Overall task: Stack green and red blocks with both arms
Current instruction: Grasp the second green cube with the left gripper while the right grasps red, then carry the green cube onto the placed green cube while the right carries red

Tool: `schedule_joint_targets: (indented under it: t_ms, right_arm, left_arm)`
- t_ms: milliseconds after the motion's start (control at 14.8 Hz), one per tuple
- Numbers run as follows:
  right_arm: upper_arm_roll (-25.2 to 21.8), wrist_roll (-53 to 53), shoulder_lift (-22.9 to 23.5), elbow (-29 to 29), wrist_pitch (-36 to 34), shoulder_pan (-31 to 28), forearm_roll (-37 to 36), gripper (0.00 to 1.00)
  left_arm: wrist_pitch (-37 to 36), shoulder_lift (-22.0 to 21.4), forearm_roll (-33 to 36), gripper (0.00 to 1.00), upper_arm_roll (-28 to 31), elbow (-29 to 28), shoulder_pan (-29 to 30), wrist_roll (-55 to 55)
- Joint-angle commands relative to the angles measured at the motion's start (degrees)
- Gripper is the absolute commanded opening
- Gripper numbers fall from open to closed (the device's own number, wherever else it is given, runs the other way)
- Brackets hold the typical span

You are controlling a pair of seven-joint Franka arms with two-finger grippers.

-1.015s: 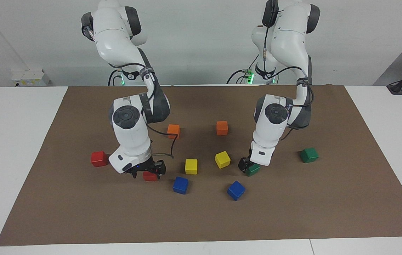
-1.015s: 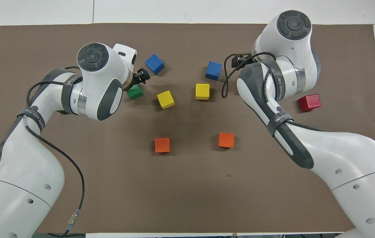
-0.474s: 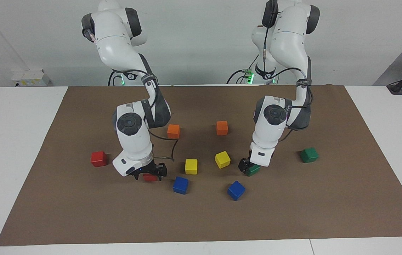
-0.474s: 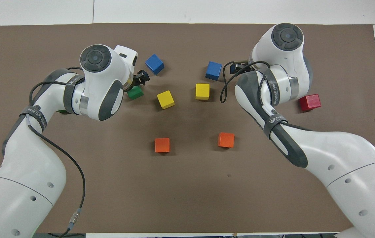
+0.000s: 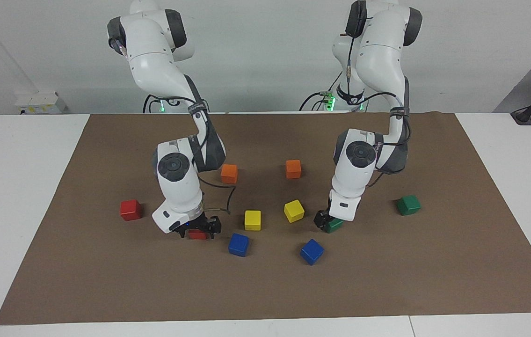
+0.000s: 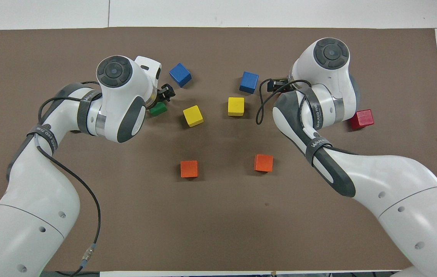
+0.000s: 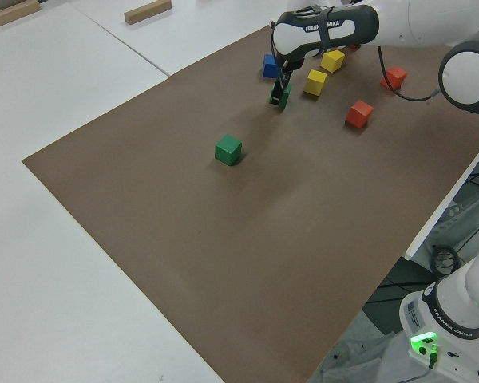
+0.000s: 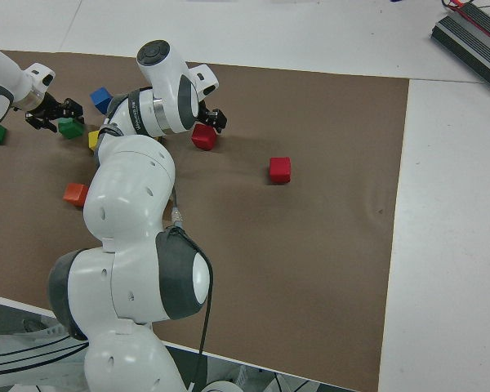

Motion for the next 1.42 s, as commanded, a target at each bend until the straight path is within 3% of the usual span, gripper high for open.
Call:
schedule_joint_targets:
  t_ms: [0,68,203,338,474,542,745,1083,1354]
  right_arm:
    - [0.57,1.38,-2.37,-2.88,0.64,-0.17,0.34,0.94]
    - [0.65,1.46,-2.55,-2.88,0.38,-0.08,0.34,0.89]
    - [0.65,1.82,-2.64,-2.88,0.11,-0.08,0.34,0.73]
    - [0.74,1.82,-2.64,-2.88,0.03,-0.16,0.34,0.42]
    - [0.74,1.82,-2.64,-2.79,-0.68,-0.17,0.34,0.04]
    - [0.74,1.82,-2.73,-2.53,-1.2,-0.17,0.34,0.0]
    - [0.57,-1.24,-4.04,-1.12,-3.92,-2.09,0.16,0.0]
    - [0.48,-10.02,-10.62,-0.5,-11.47,-9.11,0.07,0.0]
    - [0.48,-16.02,-15.64,-3.3,-14.74,-13.52,0.16,0.0]
  left_arm:
    - [0.07,-0.26,1.35,0.15,0.75,-0.06,-1.39,-2.37]
    - [-1.68,-0.17,1.44,0.0,0.75,1.42,-1.3,-2.2]
    - [-8.95,0.26,4.41,0.0,0.58,4.67,-0.52,-0.62]
    - [-11.36,-1.22,4.44,0.0,0.66,5.31,-0.16,4.19]
    - [-14.34,-5.6,4.26,0.0,0.4,2.51,3.77,13.05]
    - [-14.79,-8.23,2.95,0.0,0.23,0.58,6.67,18.58]
    - [-17.15,-13.0,-1.98,0.0,0.49,-2.6,13.27,32.05]
    - [-16.99,-13.36,-2.25,0.0,0.58,-2.78,19.61,43.85]
    - [-16.55,-12.31,-2.25,0.0,0.67,-3.3,21.98,51.06]
